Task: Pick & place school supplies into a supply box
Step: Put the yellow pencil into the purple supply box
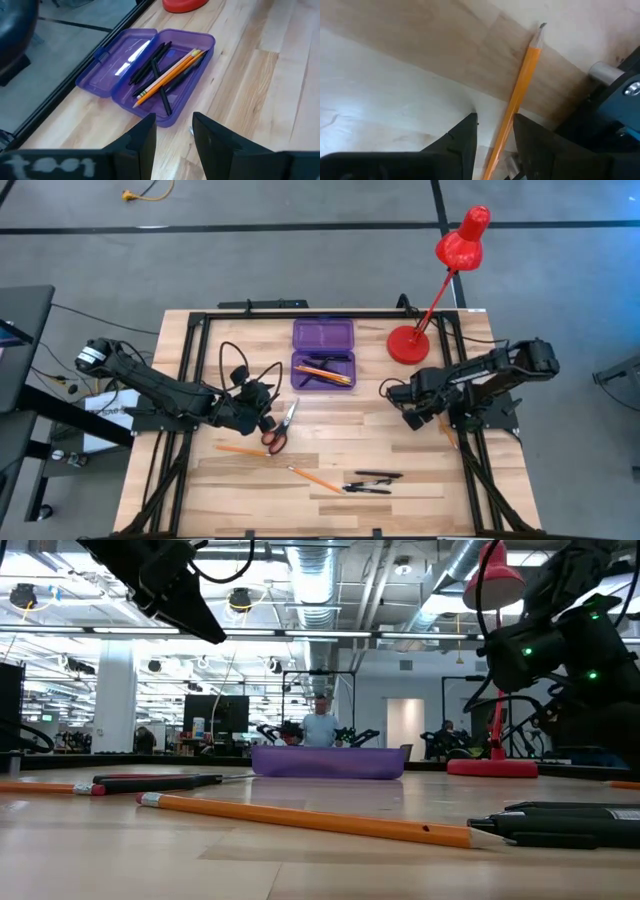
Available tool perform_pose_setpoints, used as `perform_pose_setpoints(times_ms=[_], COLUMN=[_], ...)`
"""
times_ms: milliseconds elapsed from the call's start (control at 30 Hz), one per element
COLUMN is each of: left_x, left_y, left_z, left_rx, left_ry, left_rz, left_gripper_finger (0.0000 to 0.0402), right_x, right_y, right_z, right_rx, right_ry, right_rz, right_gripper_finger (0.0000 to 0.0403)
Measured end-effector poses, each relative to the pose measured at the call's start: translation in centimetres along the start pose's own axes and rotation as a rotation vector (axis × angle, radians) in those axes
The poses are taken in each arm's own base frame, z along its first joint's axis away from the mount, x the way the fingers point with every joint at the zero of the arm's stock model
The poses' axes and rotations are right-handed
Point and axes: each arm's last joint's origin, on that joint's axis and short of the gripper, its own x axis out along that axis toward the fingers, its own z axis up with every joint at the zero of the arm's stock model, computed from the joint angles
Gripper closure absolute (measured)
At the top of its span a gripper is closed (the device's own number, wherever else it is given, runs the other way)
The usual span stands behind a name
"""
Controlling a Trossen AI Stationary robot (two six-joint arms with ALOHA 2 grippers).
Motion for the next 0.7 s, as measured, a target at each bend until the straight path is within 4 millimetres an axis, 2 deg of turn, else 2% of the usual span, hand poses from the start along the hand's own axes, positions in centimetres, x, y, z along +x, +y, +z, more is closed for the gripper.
perform_pose_setpoints(times_ms=[367, 700], left_x=[0.3, 0.3], left_y=[0.3, 0.3], left_z=[0.1, 0.1], left_rx=[0.007, 0.006], left_ry=[0.007, 0.012], left_rz=[0.012, 0.003], left_gripper_finger=[0.0284, 0.0284], right_x=[-0.4, -3.8], right_y=[-0.9, -0.4], right_z=[1.7, 2.6], right_rx=[0.015, -0.061], right_ry=[-0.001, -0.183], right_rz=[0.069, 0.1], right_gripper_finger=[0.0282, 0.0282])
